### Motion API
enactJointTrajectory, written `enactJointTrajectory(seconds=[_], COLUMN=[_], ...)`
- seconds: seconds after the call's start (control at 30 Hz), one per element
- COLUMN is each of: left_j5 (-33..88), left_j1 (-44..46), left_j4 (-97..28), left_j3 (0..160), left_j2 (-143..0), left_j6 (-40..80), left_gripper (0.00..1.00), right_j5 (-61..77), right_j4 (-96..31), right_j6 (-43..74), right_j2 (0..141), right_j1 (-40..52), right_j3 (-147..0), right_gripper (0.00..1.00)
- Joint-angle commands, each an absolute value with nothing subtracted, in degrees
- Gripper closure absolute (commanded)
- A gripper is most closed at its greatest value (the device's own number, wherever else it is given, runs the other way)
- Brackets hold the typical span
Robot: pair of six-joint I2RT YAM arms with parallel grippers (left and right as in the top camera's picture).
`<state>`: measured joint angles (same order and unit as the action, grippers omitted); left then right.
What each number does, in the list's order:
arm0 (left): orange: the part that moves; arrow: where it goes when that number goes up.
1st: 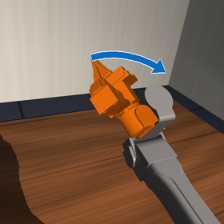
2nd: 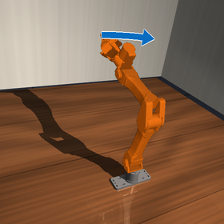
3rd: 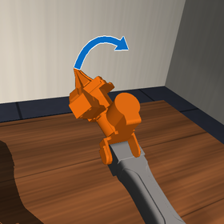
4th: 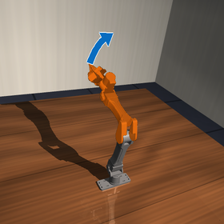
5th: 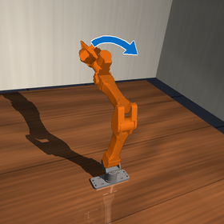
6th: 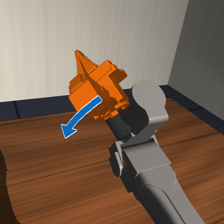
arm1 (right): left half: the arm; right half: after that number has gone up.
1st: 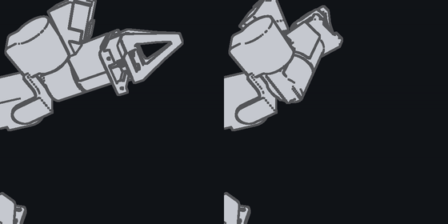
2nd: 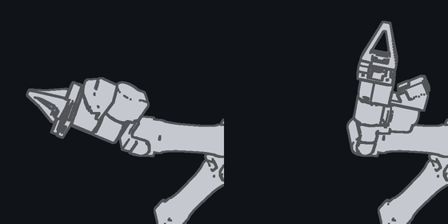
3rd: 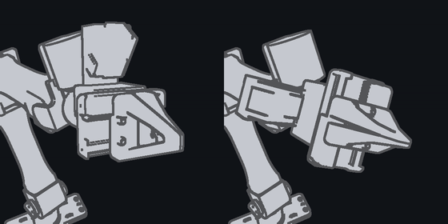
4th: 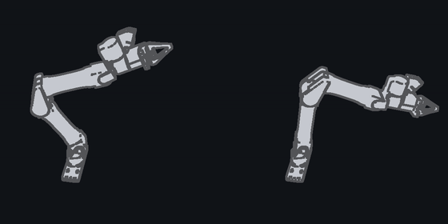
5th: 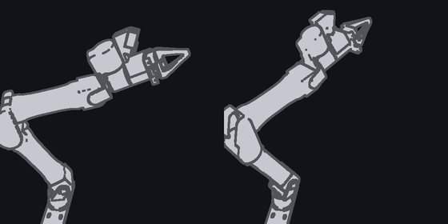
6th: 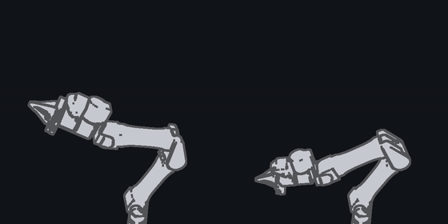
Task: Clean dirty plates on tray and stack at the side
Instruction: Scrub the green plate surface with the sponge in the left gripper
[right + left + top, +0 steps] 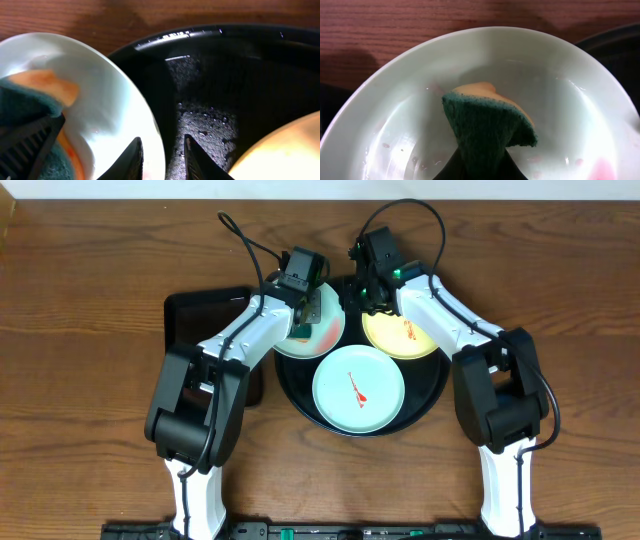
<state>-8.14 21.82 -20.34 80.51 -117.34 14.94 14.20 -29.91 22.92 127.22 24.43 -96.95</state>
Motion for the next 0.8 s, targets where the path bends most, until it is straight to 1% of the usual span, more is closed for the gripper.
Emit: enactJointTrajectory(seconds=[0.0, 0.67, 0.73, 0.77], left_j5=[-9.5, -9.5, -9.5, -9.5], left_j1=[21.7, 21.7, 21.7, 21.7], left_j4=[-20.6, -20.6, -20.6, -20.5], left_j3=[82.3, 82.3, 82.3, 82.3], left_j2=[-118.3, -118.3, -118.3, -118.3], left_j6=[14.2, 15.3, 15.3, 15.3], left_gripper=[0.93, 0.93, 0.93, 0.93], right_j5=[14.8, 14.9, 14.9, 14.9], right_j4=[-28.8, -25.5, -25.5, -25.5], right_j6=[21.6, 20.1, 20.1, 20.1], right_j2=[125.8, 132.4, 133.1, 133.2], right_j1=[24.5, 25.7, 25.8, 25.8], right_j3=[-97.8, -97.8, -97.8, -97.8], right_gripper=[0.77, 0.76, 0.82, 0.87])
